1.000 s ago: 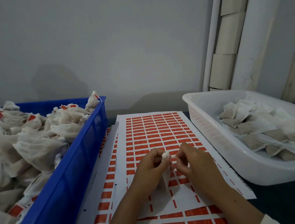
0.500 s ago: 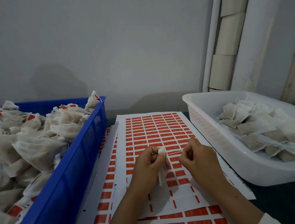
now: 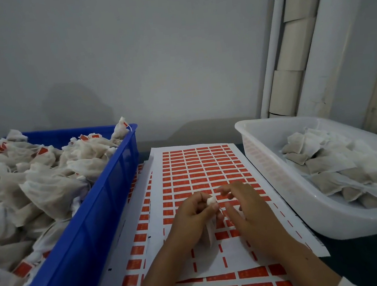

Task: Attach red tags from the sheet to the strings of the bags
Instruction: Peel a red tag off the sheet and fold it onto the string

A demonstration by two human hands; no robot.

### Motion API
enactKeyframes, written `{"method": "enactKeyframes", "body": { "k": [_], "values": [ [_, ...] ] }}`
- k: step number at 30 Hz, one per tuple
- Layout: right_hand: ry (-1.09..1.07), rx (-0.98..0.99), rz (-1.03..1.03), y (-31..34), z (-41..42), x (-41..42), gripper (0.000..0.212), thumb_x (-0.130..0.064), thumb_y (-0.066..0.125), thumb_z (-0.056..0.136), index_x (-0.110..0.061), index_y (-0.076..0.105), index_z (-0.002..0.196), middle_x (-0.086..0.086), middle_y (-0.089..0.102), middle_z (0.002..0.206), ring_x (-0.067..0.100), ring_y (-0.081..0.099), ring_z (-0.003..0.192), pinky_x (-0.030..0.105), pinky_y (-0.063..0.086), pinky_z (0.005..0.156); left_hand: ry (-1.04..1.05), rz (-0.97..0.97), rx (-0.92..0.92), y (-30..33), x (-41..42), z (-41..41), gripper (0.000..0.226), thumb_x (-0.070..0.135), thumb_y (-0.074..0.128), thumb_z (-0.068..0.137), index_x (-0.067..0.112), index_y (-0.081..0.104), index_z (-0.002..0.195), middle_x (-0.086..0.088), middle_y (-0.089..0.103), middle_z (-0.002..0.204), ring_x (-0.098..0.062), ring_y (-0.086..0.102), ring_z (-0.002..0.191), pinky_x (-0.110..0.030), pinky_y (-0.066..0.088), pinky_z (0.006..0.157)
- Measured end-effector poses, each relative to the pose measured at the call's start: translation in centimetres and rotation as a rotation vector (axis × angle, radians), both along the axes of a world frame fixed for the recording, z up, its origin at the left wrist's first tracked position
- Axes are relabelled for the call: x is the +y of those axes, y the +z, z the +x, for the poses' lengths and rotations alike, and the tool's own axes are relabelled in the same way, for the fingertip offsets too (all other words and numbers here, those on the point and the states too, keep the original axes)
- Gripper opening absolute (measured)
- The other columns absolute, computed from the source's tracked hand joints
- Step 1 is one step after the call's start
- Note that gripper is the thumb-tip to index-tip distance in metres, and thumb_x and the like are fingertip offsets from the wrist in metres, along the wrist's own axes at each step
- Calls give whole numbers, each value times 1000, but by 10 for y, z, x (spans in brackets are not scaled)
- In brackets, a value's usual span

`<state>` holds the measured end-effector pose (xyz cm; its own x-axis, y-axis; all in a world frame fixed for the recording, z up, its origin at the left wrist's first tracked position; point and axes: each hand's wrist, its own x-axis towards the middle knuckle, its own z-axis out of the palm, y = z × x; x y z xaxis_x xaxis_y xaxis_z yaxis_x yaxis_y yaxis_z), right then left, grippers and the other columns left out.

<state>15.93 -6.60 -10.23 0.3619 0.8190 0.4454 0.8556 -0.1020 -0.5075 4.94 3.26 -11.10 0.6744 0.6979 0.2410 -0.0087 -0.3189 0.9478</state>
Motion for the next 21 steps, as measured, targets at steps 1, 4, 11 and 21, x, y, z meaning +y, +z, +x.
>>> {"method": "enactKeyframes", "body": {
  "k": [1,4,11,21],
  "values": [
    [28,-24,-45,-1,0,0,30,-40,37,94,-36,42,124,-26,38,119,-6,39,107,11,25,98,-11,0,-1,0,-1,0,7,23,56,90,26,60,86,21,66,73,9,62,75,-2,43,56],
    [72,13,-108,-3,0,0,27,-37,39,96,-29,51,118,-17,53,114,-2,49,99,5,33,90,-49,3,-13,1,-2,0,6,22,56,90,24,60,85,17,67,77,6,64,76,-3,44,59],
    [98,141,-29,0,2,0,8,-24,55,91,-27,55,84,-17,56,73,3,57,69,8,45,68,-64,22,25,0,-2,0,2,23,56,90,22,56,92,11,68,83,2,66,78,-5,47,63],
    [4,-60,45,1,-1,3,19,-21,58,88,-29,45,76,-19,45,57,4,49,51,6,41,57,-6,184,41,0,-6,2,8,23,56,91,26,57,83,12,66,76,3,65,71,-5,47,60]
  ]
}}
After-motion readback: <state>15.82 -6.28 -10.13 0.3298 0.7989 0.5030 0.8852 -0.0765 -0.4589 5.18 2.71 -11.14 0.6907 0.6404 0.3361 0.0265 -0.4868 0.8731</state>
